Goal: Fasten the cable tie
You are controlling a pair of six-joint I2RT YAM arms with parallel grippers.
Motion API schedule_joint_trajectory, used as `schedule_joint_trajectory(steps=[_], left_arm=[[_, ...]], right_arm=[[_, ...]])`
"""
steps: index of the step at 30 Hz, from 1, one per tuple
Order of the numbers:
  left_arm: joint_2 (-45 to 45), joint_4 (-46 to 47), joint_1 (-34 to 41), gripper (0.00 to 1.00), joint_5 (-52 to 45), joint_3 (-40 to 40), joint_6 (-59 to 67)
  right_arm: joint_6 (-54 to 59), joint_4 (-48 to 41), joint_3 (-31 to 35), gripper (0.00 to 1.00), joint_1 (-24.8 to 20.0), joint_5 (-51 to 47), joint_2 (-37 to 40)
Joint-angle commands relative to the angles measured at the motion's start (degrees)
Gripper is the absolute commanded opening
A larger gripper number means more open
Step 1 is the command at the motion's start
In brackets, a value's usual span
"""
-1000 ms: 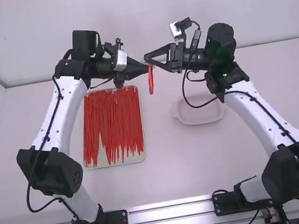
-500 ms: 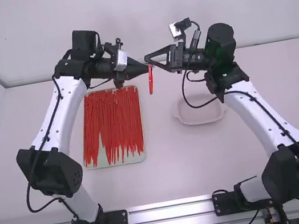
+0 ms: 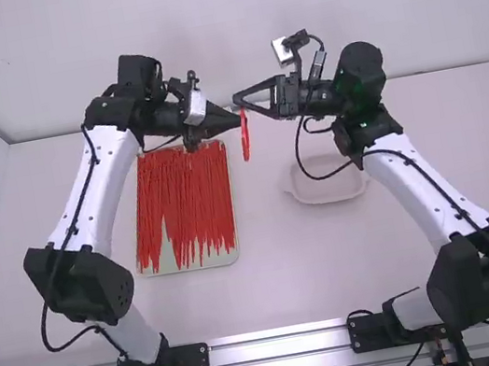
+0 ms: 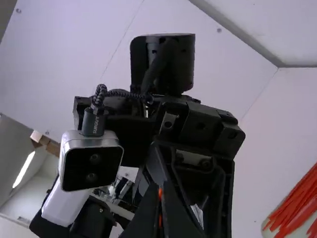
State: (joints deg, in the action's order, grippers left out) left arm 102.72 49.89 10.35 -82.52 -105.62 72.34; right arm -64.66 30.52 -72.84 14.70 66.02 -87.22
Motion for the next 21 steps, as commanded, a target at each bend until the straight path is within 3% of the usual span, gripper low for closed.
schedule_joint_trajectory(steps=[1,8,13,14,21], left_arm=[[0.15,-0.44,0.15,0.02,3.98,4.26,1.84],[0.15,-15.98,0.17,0.02,3.96,18.03,-8.33],[0.15,-34.47,0.15,0.02,3.85,29.09,-24.09],[0.15,-42.03,0.17,0.02,2.27,32.83,-30.42],[0.13,-68.32,0.17,0.02,-2.60,40.33,-53.83]], right_arm=[[-1.64,2.75,-1.36,0.00,-0.85,-1.11,0.74],[-1.51,2.73,-1.36,0.00,-0.83,-1.46,0.74],[-0.85,2.75,-1.36,0.00,-1.03,-1.57,0.74],[-0.87,2.73,-1.36,0.00,-1.49,-1.53,0.74],[-0.04,2.56,-1.36,0.00,-1.46,-1.29,0.74]])
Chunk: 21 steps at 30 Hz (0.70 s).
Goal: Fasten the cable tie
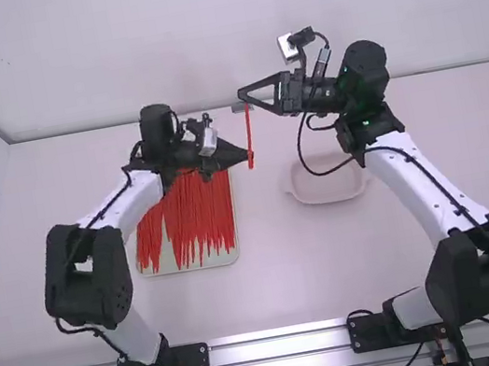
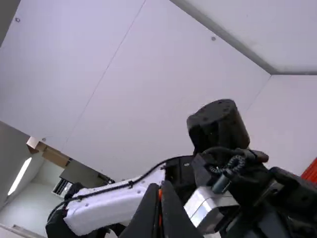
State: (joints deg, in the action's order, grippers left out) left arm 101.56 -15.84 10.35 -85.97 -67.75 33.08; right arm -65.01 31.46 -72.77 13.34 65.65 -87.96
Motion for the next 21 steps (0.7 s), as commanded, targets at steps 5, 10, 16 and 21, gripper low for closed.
schedule_joint_trajectory(steps=[5,10,16,21], left_arm=[[1.29,-20.74,0.15,0.02,1.01,4.07,-32.30],[1.29,-40.87,0.17,0.02,2.78,4.02,-52.02],[1.29,-59.49,-0.24,0.02,4.57,3.48,-69.46],[1.29,-61.16,-0.13,0.02,2.93,0.68,-76.35]], right_arm=[[2.38,0.87,-1.40,0.18,-0.33,-0.68,1.46],[12.98,-2.40,-1.40,0.98,-1.86,0.63,1.44],[20.02,-16.17,-1.40,0.99,-2.91,-4.11,1.42],[23.45,-16.98,-1.40,0.99,-1.16,-0.92,1.42]])
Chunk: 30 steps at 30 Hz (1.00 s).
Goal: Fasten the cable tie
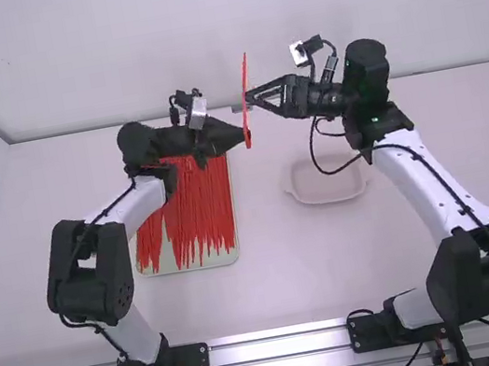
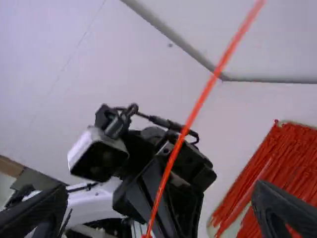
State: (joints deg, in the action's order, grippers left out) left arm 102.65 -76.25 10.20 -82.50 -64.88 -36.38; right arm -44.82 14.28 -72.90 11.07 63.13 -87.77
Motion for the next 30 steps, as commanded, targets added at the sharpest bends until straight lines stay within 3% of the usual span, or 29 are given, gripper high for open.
schedule_joint_trajectory(steps=[1,6,9,13,16,18,19,27,28,29,30], left_arm=[[0.20,-0.72,0.37,0.03,-0.90,-2.73,-6.88],[0.20,-0.96,0.42,0.03,0.52,-3.93,-9.55],[0.20,-0.61,1.09,0.03,0.46,-4.79,-9.90],[0.20,-0.61,1.11,0.03,-0.24,-4.96,-9.88],[0.20,-0.57,1.25,0.03,-1.09,-4.96,-9.64],[0.20,-0.59,1.53,0.03,-1.36,-4.96,-9.66],[0.20,-0.57,1.55,0.03,-1.66,-4.96,-9.14],[0.20,0.07,1.46,0.03,-1.03,-4.96,-8.81],[0.20,1.11,1.40,0.18,-0.11,-4.96,-8.76],[0.20,2.43,1.40,0.59,1.18,-4.92,-8.76],[0.20,3.85,1.44,0.83,2.32,-4.92,-8.44]], right_arm=[[3.28,0.22,-1.27,1.00,1.66,1.53,1.22],[2.99,-0.28,-1.27,0.86,2.12,1.55,1.22],[3.08,-1.84,-1.27,0.71,2.05,1.05,1.22],[3.08,-2.36,-1.27,0.37,2.05,1.14,1.22],[2.54,-2.36,-1.27,0.34,2.10,1.14,1.22],[2.67,-2.36,-1.27,0.27,2.01,1.11,1.22],[2.64,-2.36,-1.27,0.02,2.01,0.96,1.22],[3.15,-2.58,-1.27,0.00,2.03,0.02,1.20],[3.52,-2.82,-1.27,0.00,2.01,-0.07,1.22],[4.50,-3.30,-1.27,0.00,1.77,-0.09,1.22],[5.31,-4.11,-1.27,0.00,1.33,-0.09,1.22]])
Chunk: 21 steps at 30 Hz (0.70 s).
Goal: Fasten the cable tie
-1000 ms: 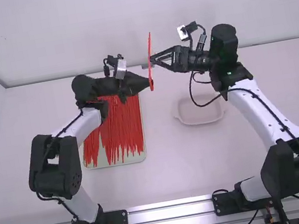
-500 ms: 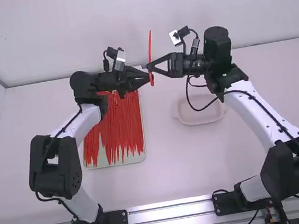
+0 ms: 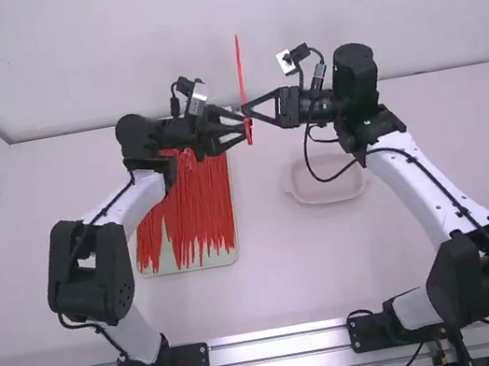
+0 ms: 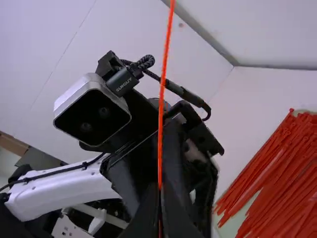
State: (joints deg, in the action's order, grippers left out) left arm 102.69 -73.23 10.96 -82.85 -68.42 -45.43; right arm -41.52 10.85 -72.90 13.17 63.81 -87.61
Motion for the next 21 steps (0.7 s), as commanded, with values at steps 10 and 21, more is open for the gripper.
schedule_joint_trajectory(steps=[10,21], left_arm=[[0.15,47.47,-1.55,0.99,22.64,-1.49,26.03],[0.15,78.20,-6.88,0.99,26.27,-1.42,41.22]], right_arm=[[23.98,-23.93,-1.27,0.00,-8.68,-6.54,1.03],[30.80,-35.12,5.90,0.00,-7.19,-37.79,1.03]])
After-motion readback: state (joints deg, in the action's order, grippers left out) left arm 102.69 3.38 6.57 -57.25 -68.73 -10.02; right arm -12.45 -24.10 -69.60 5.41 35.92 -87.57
